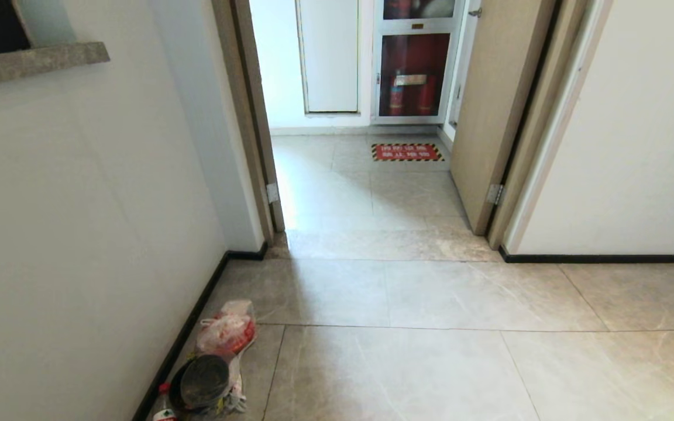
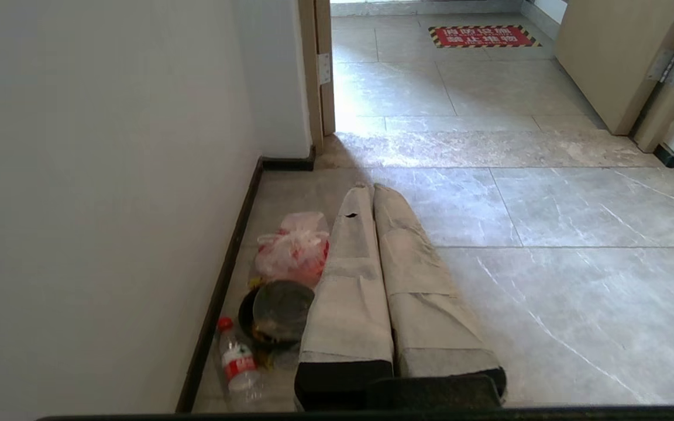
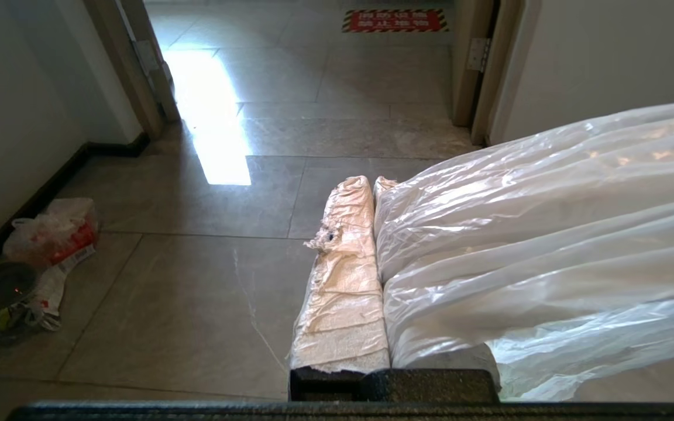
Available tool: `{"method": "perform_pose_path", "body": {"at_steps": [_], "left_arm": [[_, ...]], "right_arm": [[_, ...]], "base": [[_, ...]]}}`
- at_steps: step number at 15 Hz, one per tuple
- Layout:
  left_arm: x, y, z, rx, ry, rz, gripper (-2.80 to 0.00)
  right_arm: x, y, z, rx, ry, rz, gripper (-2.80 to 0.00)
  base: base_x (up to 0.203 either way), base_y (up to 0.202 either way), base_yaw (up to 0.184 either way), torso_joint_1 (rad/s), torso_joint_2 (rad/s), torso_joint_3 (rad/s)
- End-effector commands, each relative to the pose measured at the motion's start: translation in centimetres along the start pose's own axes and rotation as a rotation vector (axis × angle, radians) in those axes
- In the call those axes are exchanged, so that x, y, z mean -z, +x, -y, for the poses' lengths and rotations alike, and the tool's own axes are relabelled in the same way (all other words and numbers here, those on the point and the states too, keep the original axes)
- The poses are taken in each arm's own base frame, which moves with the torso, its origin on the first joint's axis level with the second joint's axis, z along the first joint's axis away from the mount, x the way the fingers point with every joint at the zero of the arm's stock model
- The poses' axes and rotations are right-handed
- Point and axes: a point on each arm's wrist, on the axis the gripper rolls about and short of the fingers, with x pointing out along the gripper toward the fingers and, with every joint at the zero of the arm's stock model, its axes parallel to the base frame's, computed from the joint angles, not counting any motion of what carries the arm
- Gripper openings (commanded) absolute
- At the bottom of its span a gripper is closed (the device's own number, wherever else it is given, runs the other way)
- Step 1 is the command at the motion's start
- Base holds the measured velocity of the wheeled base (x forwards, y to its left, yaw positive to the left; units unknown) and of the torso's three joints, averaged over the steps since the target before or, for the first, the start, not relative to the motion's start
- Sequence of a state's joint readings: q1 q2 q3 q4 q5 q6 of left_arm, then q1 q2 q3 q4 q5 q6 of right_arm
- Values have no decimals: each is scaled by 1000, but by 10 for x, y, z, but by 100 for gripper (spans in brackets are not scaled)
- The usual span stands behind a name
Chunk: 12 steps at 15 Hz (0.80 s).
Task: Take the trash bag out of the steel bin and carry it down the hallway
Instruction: Put the trash bag at the door
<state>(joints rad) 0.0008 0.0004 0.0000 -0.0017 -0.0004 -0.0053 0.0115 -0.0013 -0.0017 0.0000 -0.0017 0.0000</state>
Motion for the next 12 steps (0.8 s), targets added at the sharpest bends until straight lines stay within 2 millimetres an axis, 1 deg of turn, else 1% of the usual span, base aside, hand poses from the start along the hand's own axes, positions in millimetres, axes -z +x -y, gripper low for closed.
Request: {"method": "perform_pose_path", "body": {"at_steps": [1, 9, 10, 12], "left_arm": [[0, 0, 0, 0, -1, -1, -280], [0, 0, 0, 0, -1, -1, -280], [0, 0, 0, 0, -1, -1, -280], [0, 0, 0, 0, 1, -1, -280]], "right_arm": [[1, -3, 0, 1, -1, 39, -280], [1, -3, 0, 1, -1, 39, -280], [1, -3, 0, 1, -1, 40, -280], [1, -3, 0, 1, -1, 40, -280]], "base": [[187, 0, -1, 7, 2, 2], [188, 0, 1, 0, 2, 2], [81, 0, 2, 4, 2, -5], [0, 0, 0, 0, 0, 0]]}}
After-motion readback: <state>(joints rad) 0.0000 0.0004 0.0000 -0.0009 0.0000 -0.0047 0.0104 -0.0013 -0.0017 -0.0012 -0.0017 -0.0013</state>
